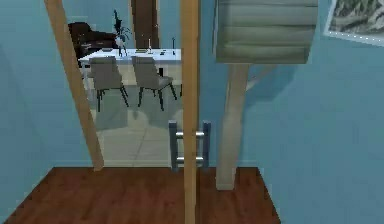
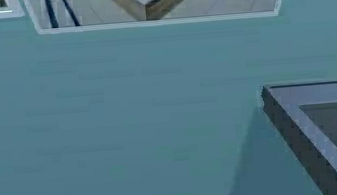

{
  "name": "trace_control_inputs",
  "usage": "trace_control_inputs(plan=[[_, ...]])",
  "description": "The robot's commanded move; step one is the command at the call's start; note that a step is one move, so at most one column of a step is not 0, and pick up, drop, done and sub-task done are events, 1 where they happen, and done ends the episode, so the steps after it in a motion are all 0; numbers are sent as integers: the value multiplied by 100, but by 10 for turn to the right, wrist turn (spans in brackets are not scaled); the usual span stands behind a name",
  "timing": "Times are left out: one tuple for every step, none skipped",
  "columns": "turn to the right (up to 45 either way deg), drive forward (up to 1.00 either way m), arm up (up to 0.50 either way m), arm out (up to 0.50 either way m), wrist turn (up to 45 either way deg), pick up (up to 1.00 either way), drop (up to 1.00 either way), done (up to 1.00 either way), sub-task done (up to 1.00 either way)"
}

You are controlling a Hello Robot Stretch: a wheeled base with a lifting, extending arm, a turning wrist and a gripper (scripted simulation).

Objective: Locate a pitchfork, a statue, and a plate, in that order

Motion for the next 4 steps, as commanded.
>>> trace_control_inputs(plan=[[-450, 0, 0, 0, 0, 0, 0, 0, 0], [-90, 0, 0, 0, 0, 0, 0, 0, 0], [0, 50, 0, 0, 0, 0, 0, 0, 0], [-450, 0, 0, 0, 0, 0, 0, 0, 0]])
